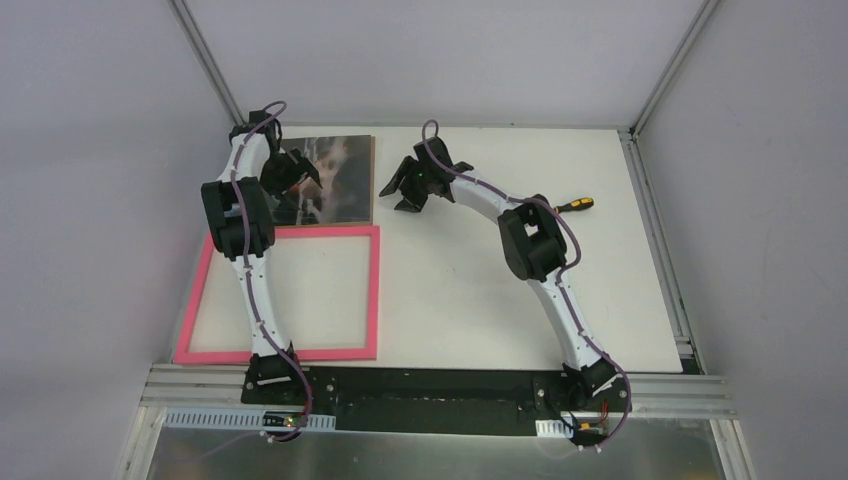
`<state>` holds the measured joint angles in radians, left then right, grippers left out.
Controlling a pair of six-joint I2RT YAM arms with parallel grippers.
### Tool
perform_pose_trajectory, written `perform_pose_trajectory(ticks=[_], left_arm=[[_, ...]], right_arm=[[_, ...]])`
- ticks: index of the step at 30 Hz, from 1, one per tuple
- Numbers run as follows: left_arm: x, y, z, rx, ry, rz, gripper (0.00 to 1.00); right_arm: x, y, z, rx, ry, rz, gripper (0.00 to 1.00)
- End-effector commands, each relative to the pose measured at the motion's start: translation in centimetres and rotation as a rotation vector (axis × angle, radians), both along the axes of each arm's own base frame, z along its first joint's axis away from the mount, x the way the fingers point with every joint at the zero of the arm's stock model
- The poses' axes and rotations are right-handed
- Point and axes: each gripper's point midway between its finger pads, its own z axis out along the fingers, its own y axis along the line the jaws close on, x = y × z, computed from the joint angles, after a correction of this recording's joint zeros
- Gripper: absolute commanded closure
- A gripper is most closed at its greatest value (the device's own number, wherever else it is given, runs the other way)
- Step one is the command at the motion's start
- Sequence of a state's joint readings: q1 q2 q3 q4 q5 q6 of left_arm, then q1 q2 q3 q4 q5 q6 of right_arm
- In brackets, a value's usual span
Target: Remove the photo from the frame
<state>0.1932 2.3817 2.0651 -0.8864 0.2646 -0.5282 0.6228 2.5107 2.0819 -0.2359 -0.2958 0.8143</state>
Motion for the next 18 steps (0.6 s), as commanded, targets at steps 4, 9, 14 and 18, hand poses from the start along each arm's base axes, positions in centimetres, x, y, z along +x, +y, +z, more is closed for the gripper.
perform_pose_trajectory(ticks=[4, 9, 14, 18], left_arm=[[-3.0, -5.4, -4.7, -0.096, 0.191, -0.003, 0.19], [-2.3, -8.9, -4.5, -0.172, 0.175, -0.064, 0.18], [0.7, -6.5, 1.0, -0.004, -0.032, -0.171, 0.08], [3.4, -1.1, 6.2, 0.120, -0.203, -0.205, 0.03]], right_arm=[[-0.1, -2.0, 3.2, -0.004, -0.021, -0.033, 0.40], [-0.3, -2.0, 2.7, -0.002, -0.009, -0.026, 0.40], [-0.6, -1.6, 2.7, 0.013, 0.009, -0.004, 0.39], [-1.3, -1.4, 2.9, 0.029, 0.028, 0.024, 0.35]])
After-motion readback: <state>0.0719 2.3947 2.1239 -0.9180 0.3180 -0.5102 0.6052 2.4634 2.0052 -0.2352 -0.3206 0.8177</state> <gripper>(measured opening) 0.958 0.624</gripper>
